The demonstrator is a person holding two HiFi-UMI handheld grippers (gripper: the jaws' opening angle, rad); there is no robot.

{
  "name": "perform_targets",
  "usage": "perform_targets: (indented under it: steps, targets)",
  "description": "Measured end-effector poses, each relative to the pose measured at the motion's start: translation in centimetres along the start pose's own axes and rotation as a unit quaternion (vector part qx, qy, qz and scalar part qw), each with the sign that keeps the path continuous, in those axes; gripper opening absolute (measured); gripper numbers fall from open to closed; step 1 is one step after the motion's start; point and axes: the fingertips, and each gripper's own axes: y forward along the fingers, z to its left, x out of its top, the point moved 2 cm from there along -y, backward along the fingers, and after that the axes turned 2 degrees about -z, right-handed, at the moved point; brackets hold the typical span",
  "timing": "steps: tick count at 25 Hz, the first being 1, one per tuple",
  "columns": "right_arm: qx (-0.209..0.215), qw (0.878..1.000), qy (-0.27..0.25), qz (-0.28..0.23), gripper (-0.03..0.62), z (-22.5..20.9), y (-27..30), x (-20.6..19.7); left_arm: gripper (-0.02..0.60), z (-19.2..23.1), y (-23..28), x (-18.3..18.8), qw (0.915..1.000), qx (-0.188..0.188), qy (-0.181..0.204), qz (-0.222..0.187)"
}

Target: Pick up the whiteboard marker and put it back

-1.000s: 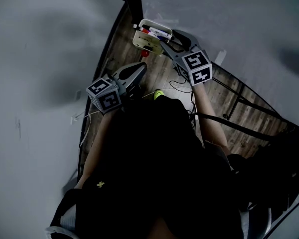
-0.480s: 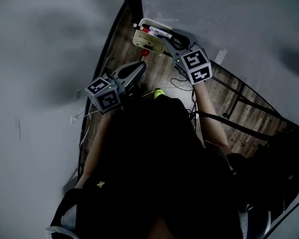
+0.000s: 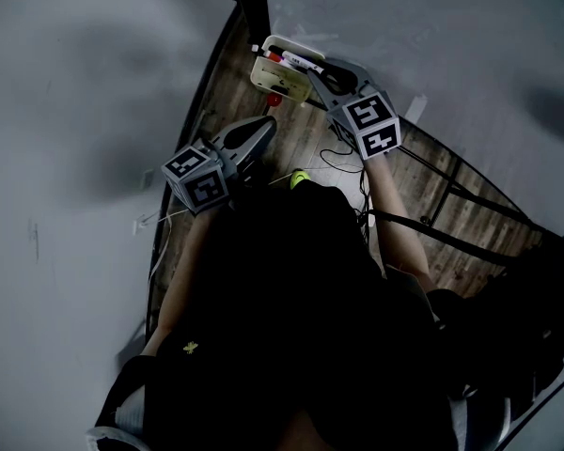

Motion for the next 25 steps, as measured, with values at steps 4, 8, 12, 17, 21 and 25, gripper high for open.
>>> perform_targets:
  steps: [4,8,12,17,21,25]
  targets:
    - [-0.001,1.000,0.000,-0.004,0.092,0.0,-0.4,0.3,0.006,-0.2,0.1,-0.2,1.0000,-0.001,0.003,0.002]
    - [-0.003,1.000,-0.001,-0.014,0.092,0.0,-1.3,1.1,0.006,-0.6,0.4,-0.2,1.0000,-0.006,0.007,-0.003]
    - [-0.006,1.000,0.000,-0.029,0.092,-0.2,-2.3,2.0,0.006,-1.2,0.7,-0.3,0.9999,-0.011,0.013,-0.003]
    - [-0.005,0.999,0.009,-0.046,0.092,0.1,-3.7,2.8,0.006,-1.8,1.1,-1.0,0.9996,-0.013,0.024,0.001]
    - [-0.002,0.998,0.021,-0.064,0.092,0.5,-4.8,3.4,0.006,-1.9,1.3,-1.3,0.9994,-0.006,0.033,-0.006]
    - [0.001,0.997,0.024,-0.078,0.092,0.8,-5.8,4.2,0.006,-1.5,1.4,-1.5,0.9994,-0.004,0.033,-0.010]
